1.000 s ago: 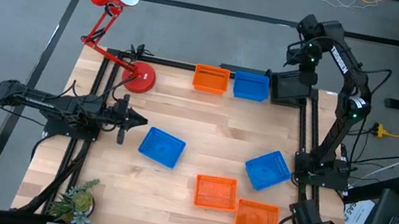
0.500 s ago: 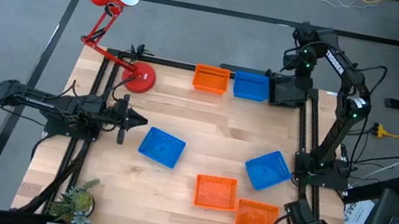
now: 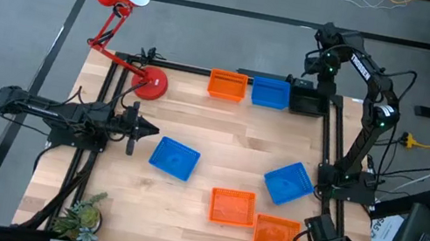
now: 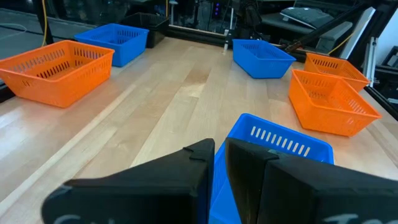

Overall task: Stack baskets by color
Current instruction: Stack the bottom left blue bin on the top blue bin

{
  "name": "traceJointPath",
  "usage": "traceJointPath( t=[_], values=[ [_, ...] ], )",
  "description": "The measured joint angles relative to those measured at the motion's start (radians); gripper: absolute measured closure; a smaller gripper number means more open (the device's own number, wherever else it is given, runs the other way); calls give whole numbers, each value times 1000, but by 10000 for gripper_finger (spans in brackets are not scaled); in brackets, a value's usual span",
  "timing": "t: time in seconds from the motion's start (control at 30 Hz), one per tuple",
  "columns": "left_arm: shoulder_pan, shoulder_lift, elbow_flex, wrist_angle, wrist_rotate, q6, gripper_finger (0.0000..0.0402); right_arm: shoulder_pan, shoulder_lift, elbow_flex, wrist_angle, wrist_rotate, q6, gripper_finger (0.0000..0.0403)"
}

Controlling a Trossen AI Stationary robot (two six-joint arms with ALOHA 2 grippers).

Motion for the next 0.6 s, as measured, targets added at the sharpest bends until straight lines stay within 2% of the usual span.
traceJointPath(
  t=[0.27, 0.43, 0.5, 0.6],
  values=[
    [0, 0, 0, 0, 0, 0, 370, 0, 0, 0, 3, 44, 0, 353],
    [0, 0, 0, 0, 0, 0, 370, 41, 0, 12, 12, 62, 13, 353],
    [0, 0, 0, 0, 0, 0, 370, 75, 0, 38, 13, 40, 41, 353],
    [0, 0, 0, 0, 0, 5, 370, 139, 0, 100, 18, -62, 103, 353]
  ],
)
